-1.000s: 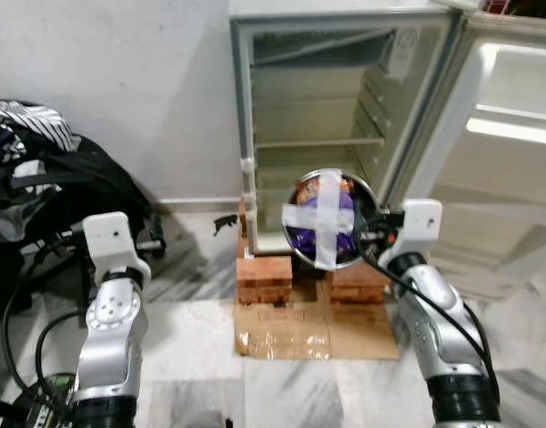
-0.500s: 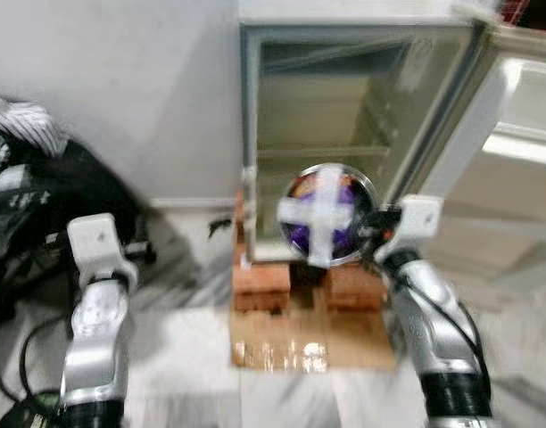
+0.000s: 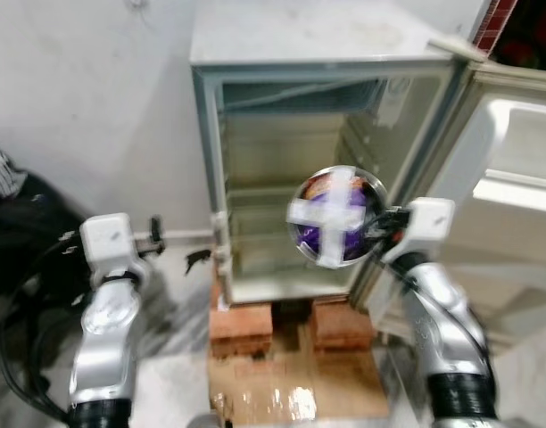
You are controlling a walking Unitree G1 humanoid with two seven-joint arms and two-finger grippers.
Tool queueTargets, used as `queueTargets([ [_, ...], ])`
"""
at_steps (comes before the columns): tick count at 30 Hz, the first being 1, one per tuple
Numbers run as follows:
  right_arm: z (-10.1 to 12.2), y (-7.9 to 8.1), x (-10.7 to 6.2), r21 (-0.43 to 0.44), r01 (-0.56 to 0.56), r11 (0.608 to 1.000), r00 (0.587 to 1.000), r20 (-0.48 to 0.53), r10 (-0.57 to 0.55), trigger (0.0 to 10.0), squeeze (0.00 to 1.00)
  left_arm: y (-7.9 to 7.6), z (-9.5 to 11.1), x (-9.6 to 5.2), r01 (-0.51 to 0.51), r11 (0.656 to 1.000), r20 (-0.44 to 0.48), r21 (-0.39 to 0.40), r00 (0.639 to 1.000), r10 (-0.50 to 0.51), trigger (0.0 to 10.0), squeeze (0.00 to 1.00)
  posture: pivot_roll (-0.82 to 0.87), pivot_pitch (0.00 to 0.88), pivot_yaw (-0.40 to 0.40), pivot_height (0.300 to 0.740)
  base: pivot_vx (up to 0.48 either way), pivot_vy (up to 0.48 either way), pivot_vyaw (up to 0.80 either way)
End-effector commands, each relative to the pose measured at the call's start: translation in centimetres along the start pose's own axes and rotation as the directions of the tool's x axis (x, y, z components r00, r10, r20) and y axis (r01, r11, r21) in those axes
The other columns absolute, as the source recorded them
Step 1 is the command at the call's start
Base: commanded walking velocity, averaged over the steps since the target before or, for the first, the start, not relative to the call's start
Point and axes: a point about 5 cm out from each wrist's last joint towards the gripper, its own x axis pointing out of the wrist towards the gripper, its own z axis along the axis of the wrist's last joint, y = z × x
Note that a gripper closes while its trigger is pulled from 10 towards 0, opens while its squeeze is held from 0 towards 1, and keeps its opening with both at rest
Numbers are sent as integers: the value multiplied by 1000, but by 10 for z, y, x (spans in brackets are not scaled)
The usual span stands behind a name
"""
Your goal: Restocking fridge
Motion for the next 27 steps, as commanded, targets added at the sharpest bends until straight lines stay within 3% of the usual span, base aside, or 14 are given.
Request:
queueTargets([
  [1, 10, -9, -1, -6, 26, 1000, 999, 40, -26, 10000, 0, -6, 0, 0, 17, 1000, 3, -4, 1000, -17, 10000, 0, 8, 29, -10, 740, 394, 0, 0],
  [11, 7, -8, 1, 4, 24, 1000, 1000, 17, -24, 10000, 0, -1, -2, -6, -9, 1000, -13, -11, 1000, 8, 10000, 0, 15, 33, -12, 740, 337, 0, 0],
  [24, 7, -7, 5, 30, 7, 1000, 1000, 8, -8, 10000, 0, 4, -5, -9, -35, 999, -36, -8, 999, 34, 10000, 0, 23, 36, -14, 740, 0, 0, 0],
  [27, 5, -7, 5, 35, 8, 999, 1000, 2, -8, 10000, 0, 3, -3, -11, -3, 1000, -17, -5, 1000, 3, 10000, 0, 24, 36, -14, 740, 150, 0, 0],
])
